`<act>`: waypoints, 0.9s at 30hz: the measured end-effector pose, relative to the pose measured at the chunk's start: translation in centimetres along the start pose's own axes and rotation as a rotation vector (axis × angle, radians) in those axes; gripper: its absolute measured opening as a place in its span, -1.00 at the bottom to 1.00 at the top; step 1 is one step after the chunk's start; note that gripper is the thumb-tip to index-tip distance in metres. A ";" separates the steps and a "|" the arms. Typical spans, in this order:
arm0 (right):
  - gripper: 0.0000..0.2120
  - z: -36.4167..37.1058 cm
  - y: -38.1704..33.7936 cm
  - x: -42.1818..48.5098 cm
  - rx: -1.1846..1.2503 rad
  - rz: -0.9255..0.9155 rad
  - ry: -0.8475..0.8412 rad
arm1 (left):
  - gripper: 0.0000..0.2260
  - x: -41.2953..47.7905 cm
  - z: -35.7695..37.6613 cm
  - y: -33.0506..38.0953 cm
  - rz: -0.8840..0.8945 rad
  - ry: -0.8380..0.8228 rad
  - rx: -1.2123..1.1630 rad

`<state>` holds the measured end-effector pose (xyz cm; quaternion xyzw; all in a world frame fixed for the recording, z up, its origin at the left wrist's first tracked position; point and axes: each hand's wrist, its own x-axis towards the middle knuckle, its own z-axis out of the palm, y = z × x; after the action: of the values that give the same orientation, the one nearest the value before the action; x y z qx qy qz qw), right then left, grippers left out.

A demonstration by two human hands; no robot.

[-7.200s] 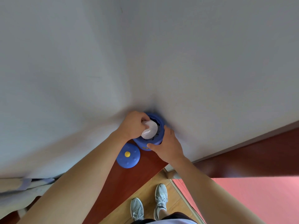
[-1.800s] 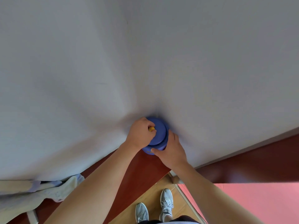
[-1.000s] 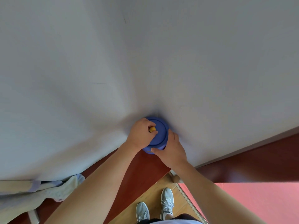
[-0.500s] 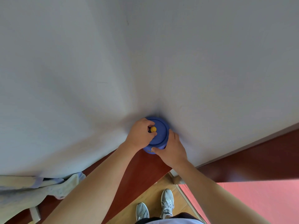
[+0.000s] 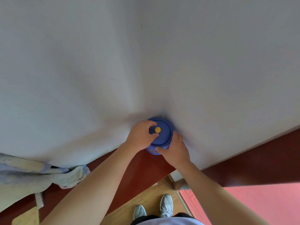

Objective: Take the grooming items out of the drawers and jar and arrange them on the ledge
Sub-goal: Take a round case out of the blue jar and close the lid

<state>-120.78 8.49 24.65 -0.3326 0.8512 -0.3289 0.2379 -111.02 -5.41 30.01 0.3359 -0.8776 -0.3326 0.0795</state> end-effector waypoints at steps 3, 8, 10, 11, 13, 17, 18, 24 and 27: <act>-0.12 -0.4 -0.3 0.2 -0.021 -0.017 -0.009 | -0.59 -0.6 -0.3 -0.2 -0.009 0.020 0.012; -0.12 -1.5 -1.5 0.3 -0.069 -0.093 0.006 | -0.56 -1.9 -0.7 -0.9 -0.031 0.027 0.035; -0.13 -2.0 -1.9 0.2 -0.080 -0.126 0.015 | -0.55 -2.6 -0.9 -1.2 -0.034 0.031 0.042; -0.16 -2.3 -2.2 0.1 -0.082 -0.142 0.020 | -0.55 -2.9 -1.1 -1.3 -0.035 0.034 0.044; -0.23 -2.8 -2.8 -0.1 -0.113 -0.164 0.019 | -0.54 -3.8 -1.3 -1.4 -0.040 0.040 0.057; -0.34 -3.8 -4.0 -0.9 -0.295 -0.219 -0.016 | -0.56 -5.7 -2.0 -1.4 -0.033 0.037 0.096; -0.38 -3.9 -4.3 -1.2 -0.340 -0.235 -0.021 | -0.56 -6.2 -2.2 -1.3 -0.030 0.032 0.112; -0.50 -4.0 -6.1 -3.4 -0.537 -0.295 -0.049 | -0.55 -9.6 -4.2 -2.0 -0.042 0.036 0.276; -0.52 -3.9 -7.2 -4.6 -0.566 -0.296 -0.044 | -0.53 -11.0 -5.1 -2.5 -0.083 0.053 0.312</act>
<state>-117.17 9.36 33.24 -0.5130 0.8458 -0.1030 0.1040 -99.45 -2.44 33.30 0.3887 -0.9016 -0.1863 0.0358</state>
